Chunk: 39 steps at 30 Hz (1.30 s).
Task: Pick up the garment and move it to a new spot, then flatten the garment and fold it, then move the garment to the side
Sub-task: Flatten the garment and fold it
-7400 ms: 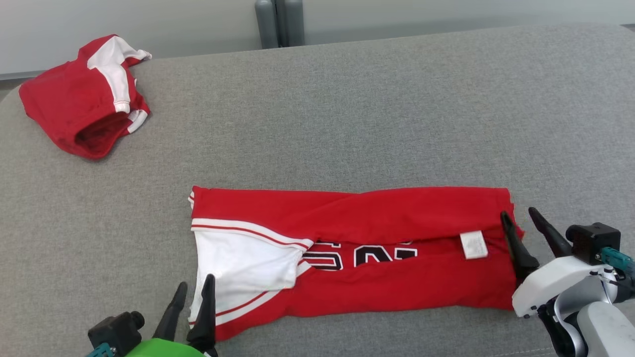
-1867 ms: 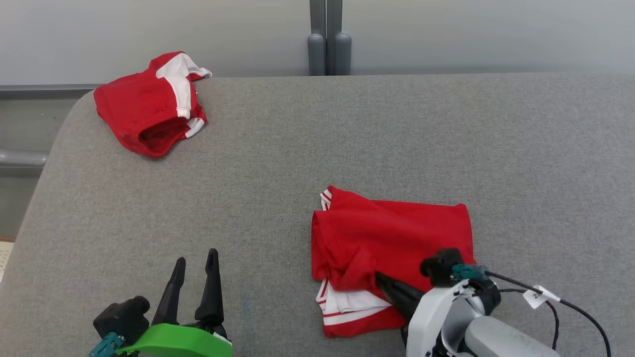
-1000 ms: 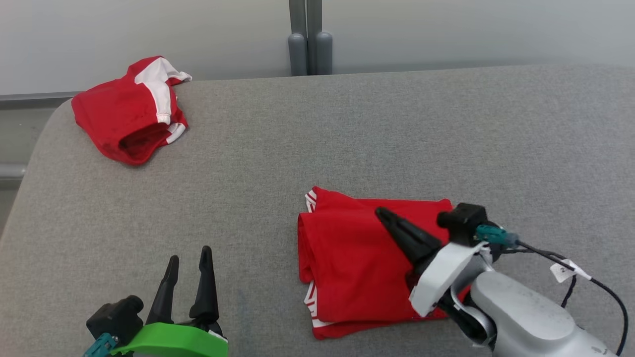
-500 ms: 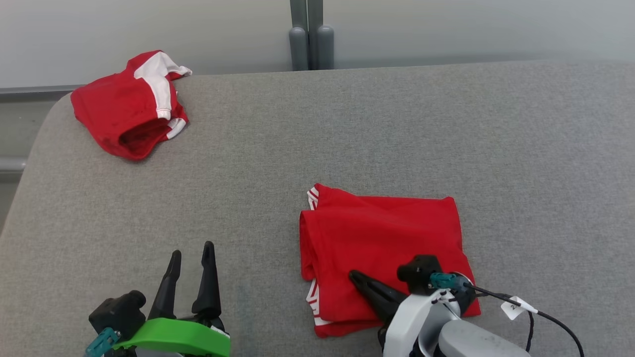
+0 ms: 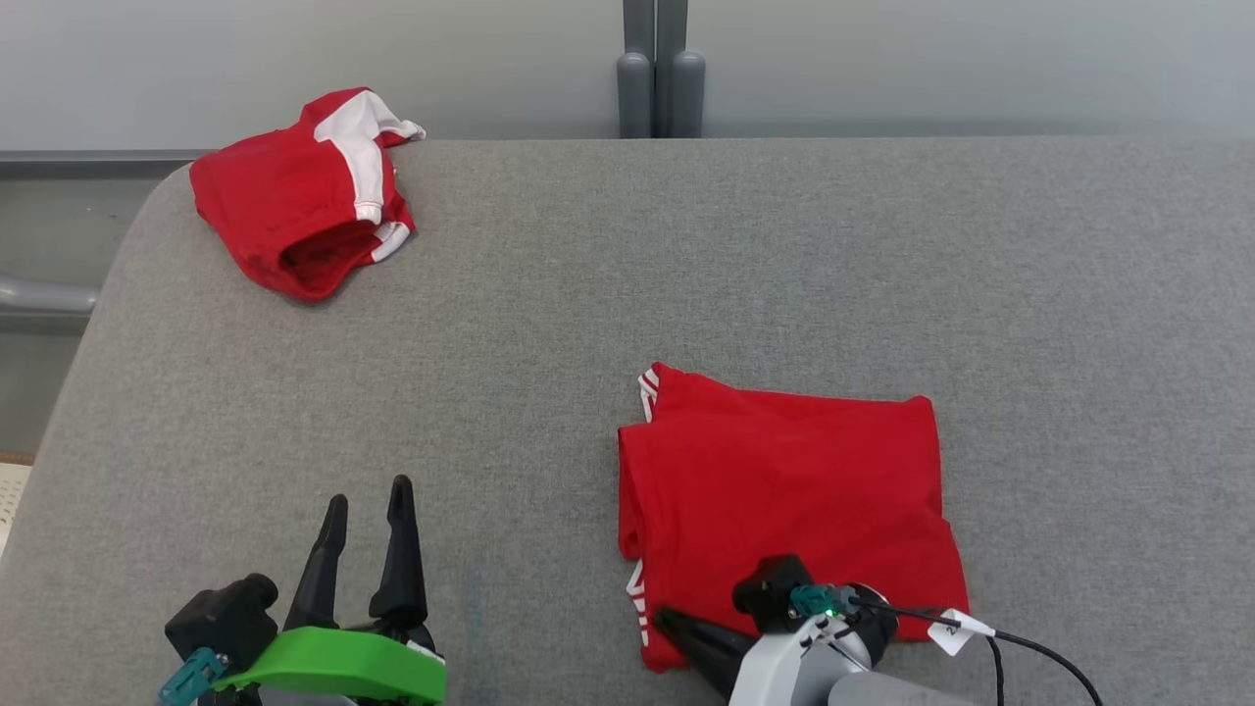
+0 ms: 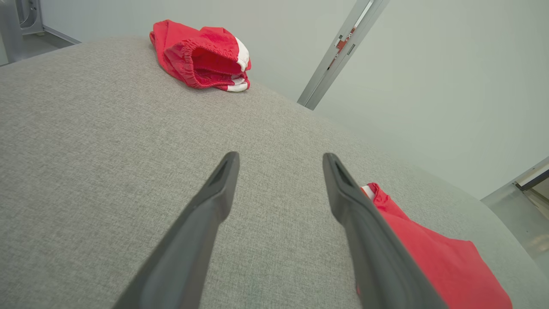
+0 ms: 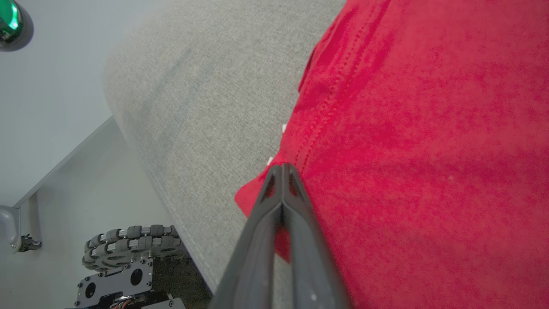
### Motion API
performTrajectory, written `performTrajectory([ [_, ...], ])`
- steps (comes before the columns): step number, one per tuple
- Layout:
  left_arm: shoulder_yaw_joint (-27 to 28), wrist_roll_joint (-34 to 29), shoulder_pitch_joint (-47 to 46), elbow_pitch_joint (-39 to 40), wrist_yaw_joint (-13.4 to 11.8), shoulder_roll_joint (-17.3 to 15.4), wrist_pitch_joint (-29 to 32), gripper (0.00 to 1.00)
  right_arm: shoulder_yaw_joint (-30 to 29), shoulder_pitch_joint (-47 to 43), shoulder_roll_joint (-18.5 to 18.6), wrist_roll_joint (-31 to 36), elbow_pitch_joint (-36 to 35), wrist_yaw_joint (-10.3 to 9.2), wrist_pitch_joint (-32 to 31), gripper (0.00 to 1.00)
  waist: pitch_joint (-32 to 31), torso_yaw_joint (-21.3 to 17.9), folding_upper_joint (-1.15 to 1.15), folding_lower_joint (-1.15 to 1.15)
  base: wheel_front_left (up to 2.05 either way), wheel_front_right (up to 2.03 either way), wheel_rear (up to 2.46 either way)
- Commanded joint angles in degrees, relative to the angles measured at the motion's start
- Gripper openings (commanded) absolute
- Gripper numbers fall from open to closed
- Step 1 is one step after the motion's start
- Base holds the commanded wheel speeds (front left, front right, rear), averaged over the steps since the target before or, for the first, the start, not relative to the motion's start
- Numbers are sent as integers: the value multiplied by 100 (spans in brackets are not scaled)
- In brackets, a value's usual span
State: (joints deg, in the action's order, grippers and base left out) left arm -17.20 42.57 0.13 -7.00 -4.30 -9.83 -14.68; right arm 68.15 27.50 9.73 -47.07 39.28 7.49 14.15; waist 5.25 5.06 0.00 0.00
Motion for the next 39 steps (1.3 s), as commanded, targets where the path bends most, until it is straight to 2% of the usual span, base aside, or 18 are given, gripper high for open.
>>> performTrajectory([
  [1,29,1,-4,6,5,-1,-20,100,18,115,36,-19,-13,0,59,0,-15,-38,0,0,0,0,0],
  [5,54,-2,69,11,-3,6,-29,100,-205,237,169,142,-229,0,112,0,-63,-143,0,0,0,0,0],
  [9,65,-25,110,27,1,-21,-33,100,-1063,54,328,604,-814,0,106,0,-135,-278,0,0,0,0,0],
  [11,58,-57,105,38,6,-55,-33,100,-1641,-139,401,915,-1117,0,103,16,-185,-351,0,0,0,0,0],
  [12,55,-80,83,41,3,-73,-34,100,-1996,-258,417,1093,-1286,0,104,36,-213,-386,0,0,0,0,0],
  [13,42,-120,54,47,-3,-91,-35,100,-2281,-354,410,1246,-1434,0,104,47,-239,-417,0,0,0,0,0],
  [14,24,-158,13,52,-17,-102,-36,100,-2613,-499,386,1435,-1606,0,104,76,-271,-451,0,0,0,0,0],
  [15,15,-190,-20,55,-26,-106,-37,100,-2899,-626,361,1595,-1755,1,105,100,-296,-477,0,0,0,0,0],
  [21,-8,-374,-191,-81,-80,-82,-48,100,-4741,-1567,-10,2469,-2442,1,105,100,-480,-612,0,0,0,0,0],
  [27,58,-660,-183,-286,-108,48,-51,100,-6047,-2272,-437,2996,-2966,0,105,100,-540,-655,0,0,0,0,0],
  [31,222,-952,-6,-251,-58,200,-49,100,-6450,-2568,-610,3164,-3203,1,105,100,-545,-638,0,0,0,0,0],
  [39,507,-1494,234,-285,109,412,-50,100,-6328,-2720,-668,3383,-3212,1,105,100,-549,-621,0,0,0,0,0],
])
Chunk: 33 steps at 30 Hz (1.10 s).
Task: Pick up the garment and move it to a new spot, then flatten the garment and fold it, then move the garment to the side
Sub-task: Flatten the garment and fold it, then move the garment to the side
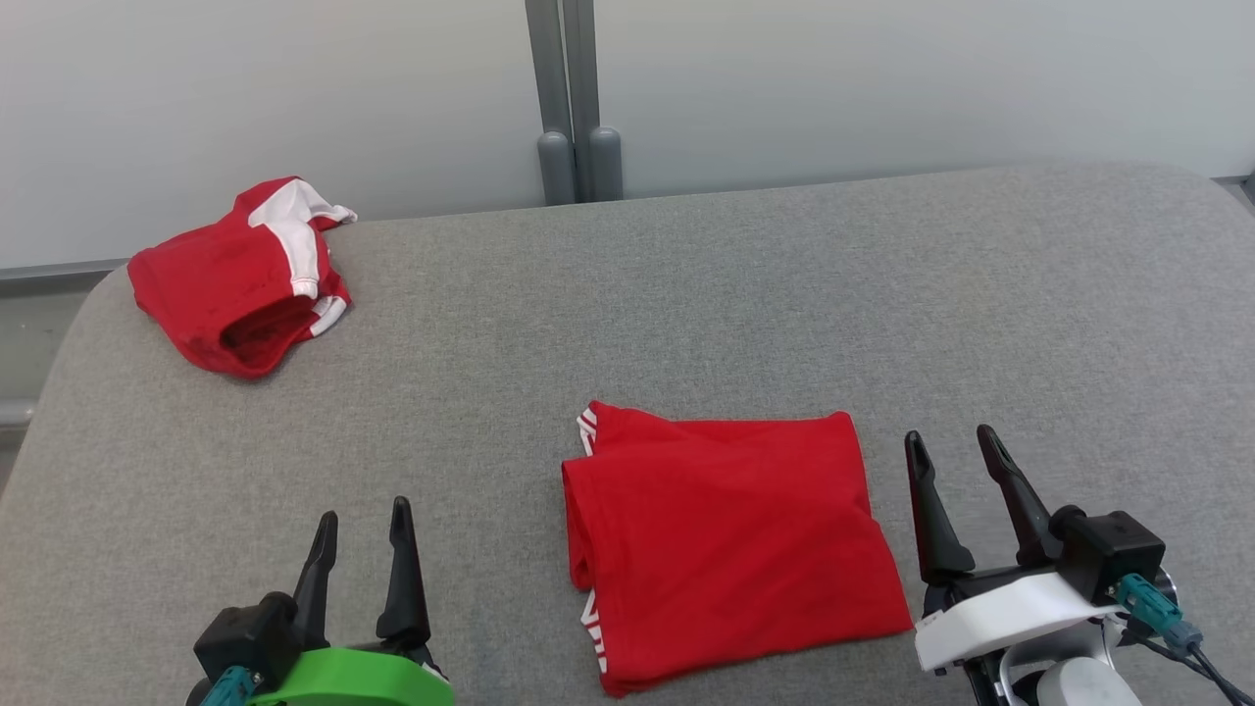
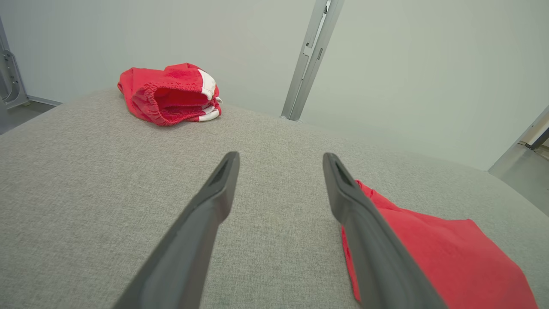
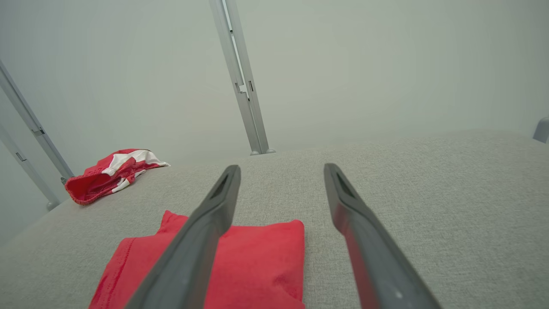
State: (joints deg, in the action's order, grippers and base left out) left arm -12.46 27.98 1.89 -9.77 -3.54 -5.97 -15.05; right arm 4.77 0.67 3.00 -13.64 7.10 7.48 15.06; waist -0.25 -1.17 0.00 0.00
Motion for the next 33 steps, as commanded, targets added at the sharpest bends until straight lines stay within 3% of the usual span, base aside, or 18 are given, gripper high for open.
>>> performTrajectory([
  [1,57,-76,66,-17,57,47,-14,100,32,-28,0,47,23,2,14,100,2,4,0,0,0,0,0],
  [18,368,-394,20,-146,274,244,-15,100,24,123,18,-86,312,2,-24,100,27,29,0,0,0,0,0],
  [27,377,-434,-120,-157,343,282,-15,100,99,642,739,-775,867,2,-1714,100,218,171,0,0,0,0,0],
  [33,400,-441,-236,-173,355,294,-8,100,513,939,995,-1417,1277,2,-2371,100,421,350,0,0,0,0,0],
])
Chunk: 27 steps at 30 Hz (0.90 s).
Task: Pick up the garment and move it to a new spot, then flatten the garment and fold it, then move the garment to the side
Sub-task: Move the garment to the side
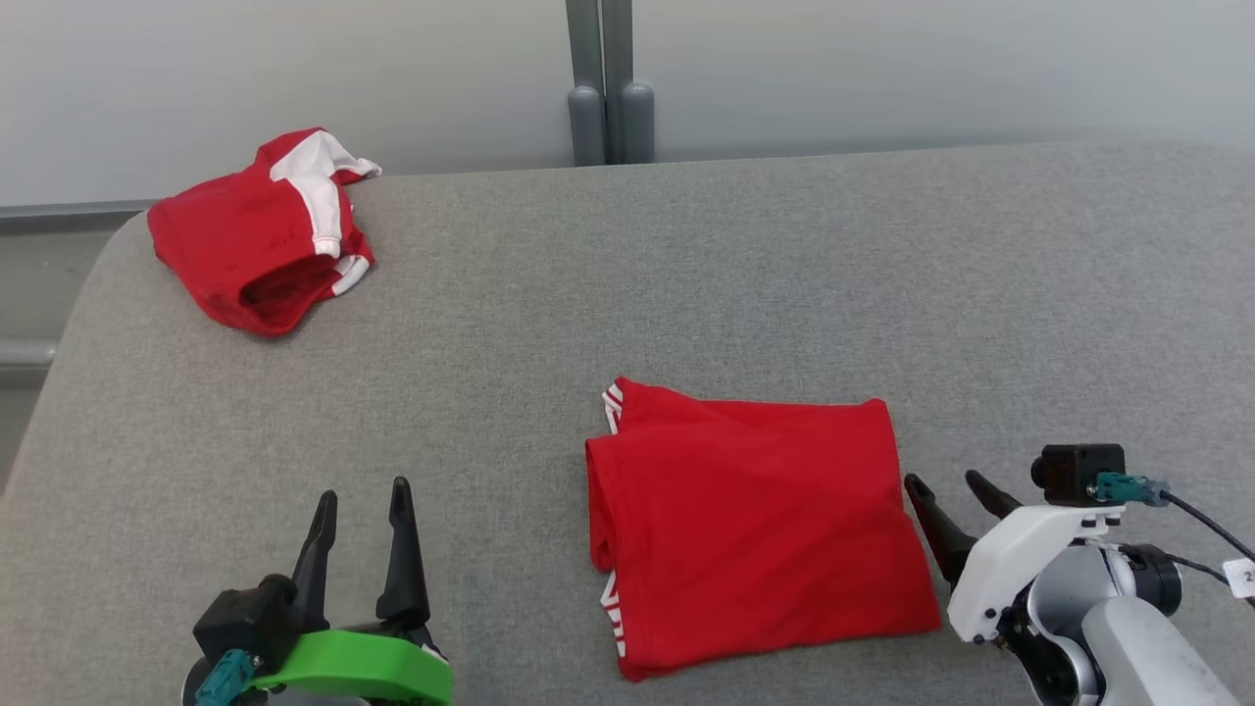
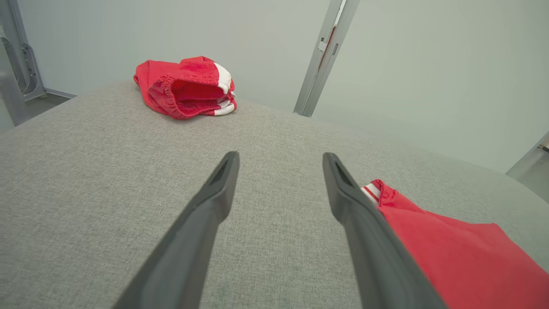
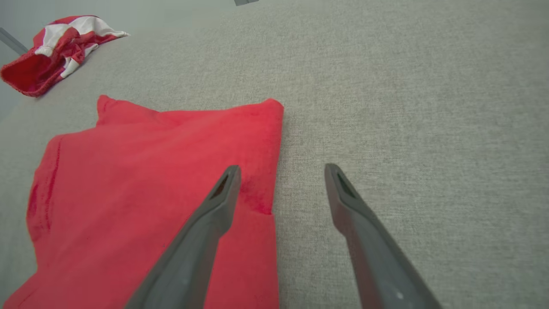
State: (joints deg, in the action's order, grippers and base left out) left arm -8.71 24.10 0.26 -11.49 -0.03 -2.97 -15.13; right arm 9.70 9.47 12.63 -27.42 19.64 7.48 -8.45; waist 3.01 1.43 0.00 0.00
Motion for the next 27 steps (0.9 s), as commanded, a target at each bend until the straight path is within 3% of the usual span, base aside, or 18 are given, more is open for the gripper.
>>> performTrajectory([
  [1,30,-59,-87,1,10,-5,1,100,90,97,53,-126,75,2,-68,100,127,114,0,0,0,0,0],
  [12,100,-90,-236,-10,52,3,1,100,774,678,237,-649,944,2,-250,100,376,272,0,0,0,0,0],
  [14,101,-68,-261,-9,49,4,1,100,884,789,238,-711,1110,2,-231,55,401,271,0,0,0,0,0],
  [17,88,-39,-287,-17,36,4,1,100,1036,967,250,-806,1355,1,-176,33,434,267,0,0,0,0,0],
  [18,88,-35,-292,-18,33,4,1,100,1077,1016,254,-840,1413,0,-153,31,443,263,0,0,0,0,0],
  [20,89,-38,-314,-13,26,3,1,100,1179,1140,267,-898,1520,-1,-71,1,466,250,0,0,0,0,0],
  [27,135,-107,-344,56,32,2,1,100,1264,1588,459,-913,1754,-4,536,0,566,62,0,0,0,0,0],
])
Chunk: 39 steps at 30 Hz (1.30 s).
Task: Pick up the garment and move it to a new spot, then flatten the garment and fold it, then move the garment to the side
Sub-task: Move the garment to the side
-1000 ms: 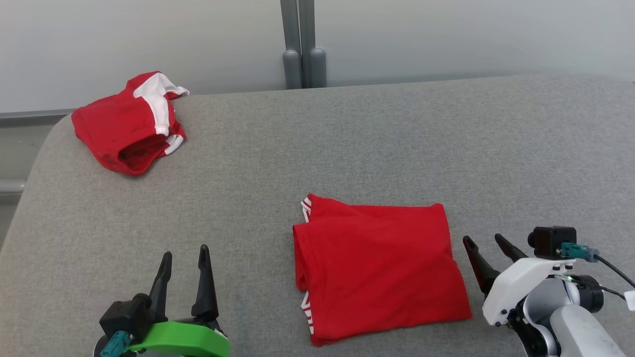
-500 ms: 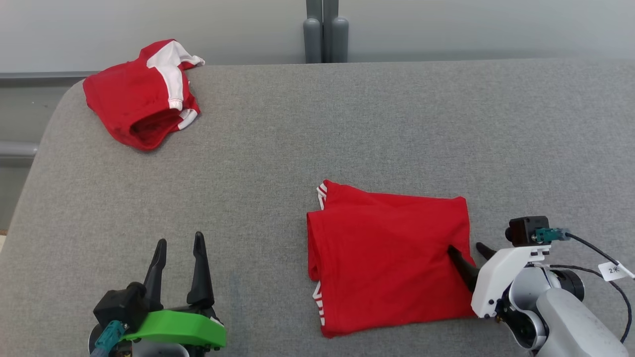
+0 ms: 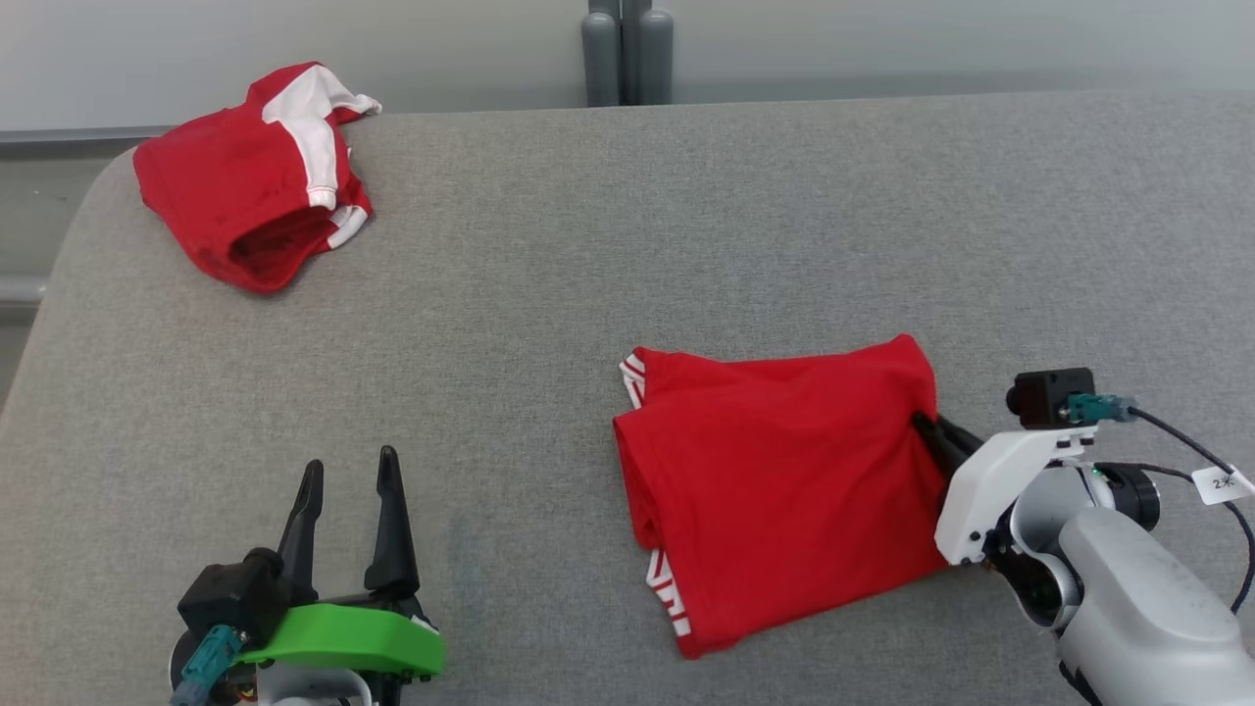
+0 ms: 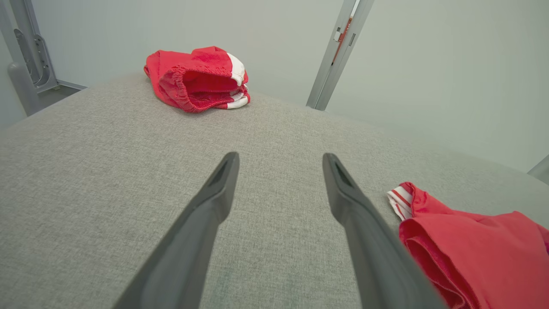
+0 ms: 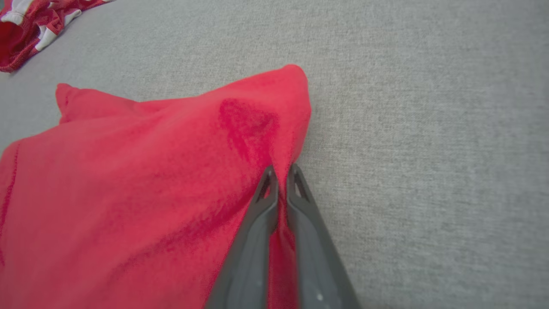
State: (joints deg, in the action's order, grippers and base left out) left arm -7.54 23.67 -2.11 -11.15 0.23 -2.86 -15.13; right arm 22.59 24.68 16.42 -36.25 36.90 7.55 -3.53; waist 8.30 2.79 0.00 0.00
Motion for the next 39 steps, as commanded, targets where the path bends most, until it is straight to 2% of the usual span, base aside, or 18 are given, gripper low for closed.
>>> performTrajectory([
  [1,18,-86,-120,33,16,-8,1,100,-41,116,113,-23,65,-12,110,0,49,-121,0,0,0,0,0],
  [7,15,-190,-161,79,90,-9,1,100,-112,420,370,16,240,-11,359,0,175,-621,0,0,0,0,0],
  [12,-16,-318,-238,114,176,-20,1,100,-230,644,475,47,360,-11,544,0,338,-1301,0,0,0,0,0],
  [19,-94,-477,-337,183,197,-139,26,100,-188,924,323,85,471,-11,763,0,584,-2374,0,0,0,0,0],
  [25,-190,-535,-429,280,195,-216,129,100,-10,1256,18,132,623,-11,945,0,745,-2965,0,0,0,0,0],
  [30,-257,-567,-469,343,177,-238,182,100,157,1537,-192,186,818,-11,1090,0,780,-3039,0,0,0,0,0],
  [39,-209,-582,-504,560,88,-316,161,100,74,2321,-218,273,1391,-11,1374,0,875,-2557,0,0,0,0,0],
])
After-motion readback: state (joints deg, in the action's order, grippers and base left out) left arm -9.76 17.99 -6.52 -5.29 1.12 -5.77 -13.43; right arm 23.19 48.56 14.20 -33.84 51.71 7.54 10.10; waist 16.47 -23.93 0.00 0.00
